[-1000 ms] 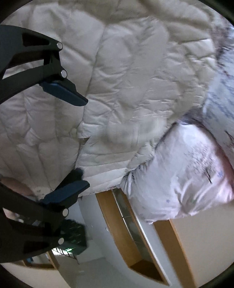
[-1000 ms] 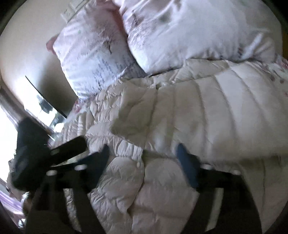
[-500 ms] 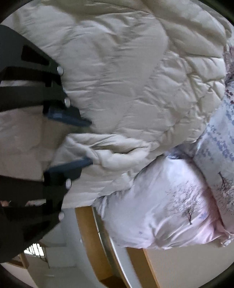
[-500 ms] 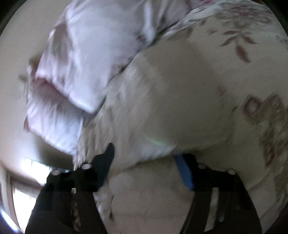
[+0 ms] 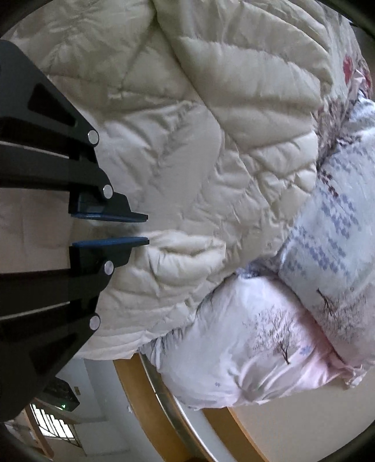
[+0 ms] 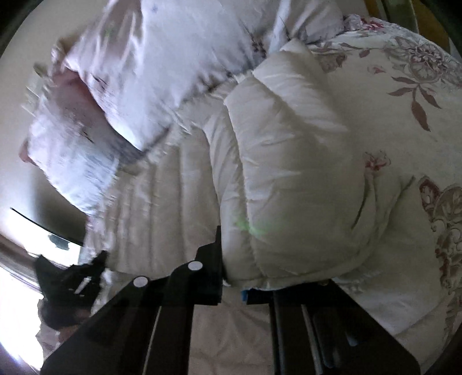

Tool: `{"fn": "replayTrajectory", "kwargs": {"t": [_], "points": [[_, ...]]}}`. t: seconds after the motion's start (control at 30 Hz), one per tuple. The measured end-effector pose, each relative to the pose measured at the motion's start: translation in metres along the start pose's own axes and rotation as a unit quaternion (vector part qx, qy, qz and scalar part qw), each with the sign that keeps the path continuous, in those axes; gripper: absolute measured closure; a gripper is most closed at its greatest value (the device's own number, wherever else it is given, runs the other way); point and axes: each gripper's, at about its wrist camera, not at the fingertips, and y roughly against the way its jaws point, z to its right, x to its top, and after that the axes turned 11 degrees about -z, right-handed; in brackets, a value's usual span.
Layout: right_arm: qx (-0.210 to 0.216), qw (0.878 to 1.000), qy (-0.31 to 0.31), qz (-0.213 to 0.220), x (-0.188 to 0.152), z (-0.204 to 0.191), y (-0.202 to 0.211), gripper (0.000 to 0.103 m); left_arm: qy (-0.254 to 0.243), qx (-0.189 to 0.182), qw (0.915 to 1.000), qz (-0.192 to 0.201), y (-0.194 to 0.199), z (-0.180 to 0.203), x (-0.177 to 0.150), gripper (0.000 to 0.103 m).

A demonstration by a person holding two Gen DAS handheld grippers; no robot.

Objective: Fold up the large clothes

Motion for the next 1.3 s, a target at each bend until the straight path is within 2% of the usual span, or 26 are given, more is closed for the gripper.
{"fn": "replayTrajectory", "kwargs": {"t": [0.1, 0.17, 0.2, 0.23, 0.27, 0.33, 0.37, 0.43, 0.5, 0.63, 0.73, 0.87, 0.93, 1.0, 1.03, 1.07, 1.13, 1.2, 1.3], "points": [[-0.033, 0.999, 0.01, 0.003, 0.0, -0.011, -0.004, 0.074, -0.002, -0.009, 0.9998, -0.017, -0.002, 0.0, 0.0, 0.093], [-0.047, 0.999, 0.021, 0.0, -0.003, -0.018, 0.001, 0.05, -0.012, -0.014, 0.9996, -0.022, 0.003, 0.003, -0.003, 0.093], [-0.051, 0.998, 0.025, -0.004, -0.006, -0.017, 0.004, 0.047, -0.019, -0.017, 0.9994, -0.023, 0.007, 0.003, -0.005, 0.092], [-0.054, 0.998, 0.032, -0.012, -0.009, -0.021, 0.007, 0.045, -0.027, -0.017, 0.9992, -0.023, 0.012, 0.003, -0.006, 0.086], [-0.056, 0.997, 0.041, -0.019, -0.011, -0.025, 0.007, 0.045, -0.037, -0.017, 0.999, -0.021, 0.021, 0.002, -0.009, 0.078], [-0.058, 0.994, 0.082, -0.04, -0.024, -0.042, 0.013, 0.048, -0.048, -0.018, 0.9986, -0.01, 0.04, -0.004, -0.014, 0.045], [-0.054, 0.992, 0.104, -0.045, -0.029, -0.052, 0.016, 0.054, -0.054, -0.016, 0.9984, 0.0, 0.053, -0.008, -0.017, 0.041], [-0.048, 0.985, 0.16, -0.051, -0.038, -0.081, 0.018, 0.058, -0.07, -0.006, 0.9974, 0.017, 0.076, -0.017, -0.022, 0.038], [-0.04, 0.976, 0.211, -0.041, -0.043, -0.113, 0.013, 0.059, -0.069, 0.01, 0.997, 0.033, 0.102, -0.032, -0.029, 0.037], [-0.08, 0.956, 0.282, 0.008, -0.037, -0.171, -0.019, 0.059, -0.051, 0.042, 0.9963, 0.056, 0.14, -0.062, -0.038, 0.037], [-0.113, 0.943, 0.312, 0.019, -0.028, -0.202, -0.056, 0.059, -0.021, 0.061, 0.9949, 0.077, 0.17, -0.091, -0.043, 0.037], [-0.14, 0.934, 0.327, -0.017, -0.025, -0.227, -0.106, 0.059, 0.035, 0.082, 0.9903, 0.107, 0.203, -0.137, -0.047, 0.037], [-0.179, 0.921, 0.34, -0.055, -0.028, -0.232, -0.138, 0.057, 0.062, 0.087, 0.9873, 0.118, 0.214, -0.157, -0.047, 0.037], [-0.204, 0.91, 0.358, -0.056, -0.031, -0.236, -0.148, 0.057, 0.087, 0.084, 0.9848, 0.125, 0.221, -0.173, -0.046, 0.037], [-0.198, 0.912, 0.354, -0.059, -0.03, -0.236, -0.144, 0.054, 0.104, 0.076, 0.9829, 0.131, 0.224, -0.183, -0.046, 0.037], [-0.188, 0.916, 0.348, -0.064, -0.029, -0.235, -0.14, 0.046, 0.114, 0.069, 0.9819, 0.135, 0.225, -0.187, -0.045, 0.037], [-0.138, 0.936, 0.316, -0.075, -0.026, -0.229, -0.121, 0.032, 0.144, 0.044, 0.9782, 0.143, 0.227, -0.202, -0.044, 0.039], [-0.104, 0.947, 0.296, -0.073, -0.026, -0.222, -0.103, 0.03, 0.168, 0.02, 0.9746, 0.147, 0.226, -0.213, -0.043, 0.042], [-0.079, 0.952, 0.287, -0.068, -0.03, -0.214, -0.081, 0.028, 0.21, -0.018, 0.9657, 0.152, 0.22, -0.228, -0.041, 0.046]]}}
